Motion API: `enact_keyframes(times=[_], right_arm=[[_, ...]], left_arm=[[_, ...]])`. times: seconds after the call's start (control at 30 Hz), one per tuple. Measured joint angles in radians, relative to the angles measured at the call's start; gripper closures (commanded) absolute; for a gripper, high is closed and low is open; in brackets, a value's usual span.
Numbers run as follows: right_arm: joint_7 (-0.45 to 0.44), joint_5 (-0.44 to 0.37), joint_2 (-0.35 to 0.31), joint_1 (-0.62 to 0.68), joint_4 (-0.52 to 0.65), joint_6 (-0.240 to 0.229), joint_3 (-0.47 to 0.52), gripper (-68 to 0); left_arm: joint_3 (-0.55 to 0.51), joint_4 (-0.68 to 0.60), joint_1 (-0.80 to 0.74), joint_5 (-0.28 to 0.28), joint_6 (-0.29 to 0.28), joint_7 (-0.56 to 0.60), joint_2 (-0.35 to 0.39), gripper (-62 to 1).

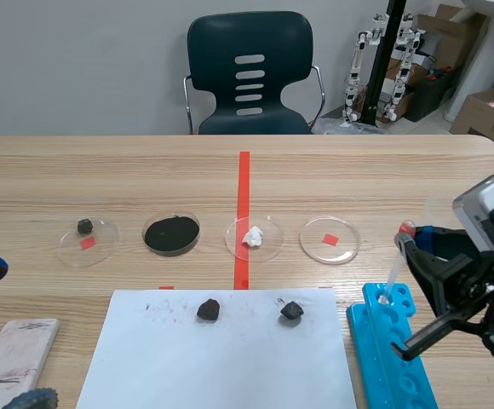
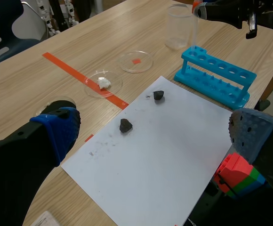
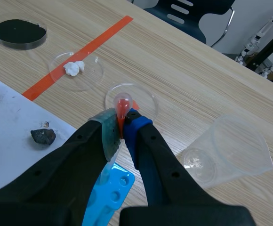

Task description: Pick up the dropper by the top with the right hand

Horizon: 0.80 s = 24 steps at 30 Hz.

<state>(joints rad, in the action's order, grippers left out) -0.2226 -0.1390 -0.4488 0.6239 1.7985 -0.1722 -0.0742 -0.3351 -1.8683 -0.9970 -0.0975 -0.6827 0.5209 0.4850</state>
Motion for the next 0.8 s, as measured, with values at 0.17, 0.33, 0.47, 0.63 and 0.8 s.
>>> enact_keyframes(times=[0.17, 0.33, 0.47, 0.63, 0.8], right_arm=[[0.001, 0.0, 0.0, 0.045, 0.041, 0.037, 0.0, -1.0], [0.003, 0.011, 0.0, 0.087, 0.092, 0.046, 0.0, -1.0], [0.013, 0.023, 0.0, 0.114, 0.133, 0.075, 0.0, -1.0], [0.048, 0.035, 0.0, 0.159, 0.207, 0.117, 0.0, -1.0], [0.053, 0.066, 0.0, 0.212, 0.309, 0.133, 0.0, -1.0]], left_arm=[[0.0, 0.0, 0.0, 0.0, 0.0, 0.0, 0.0, -62.3], [0.0, 0.0, 0.0, 0.0, 0.0, 0.0, 0.0, -62.3], [0.0, 0.0, 0.0, 0.0, 0.0, 0.0, 0.0, -62.3], [0.0, 0.0, 0.0, 0.0, 0.0, 0.0, 0.0, -62.3], [0.0, 0.0, 0.0, 0.0, 0.0, 0.0, 0.0, -62.3]])
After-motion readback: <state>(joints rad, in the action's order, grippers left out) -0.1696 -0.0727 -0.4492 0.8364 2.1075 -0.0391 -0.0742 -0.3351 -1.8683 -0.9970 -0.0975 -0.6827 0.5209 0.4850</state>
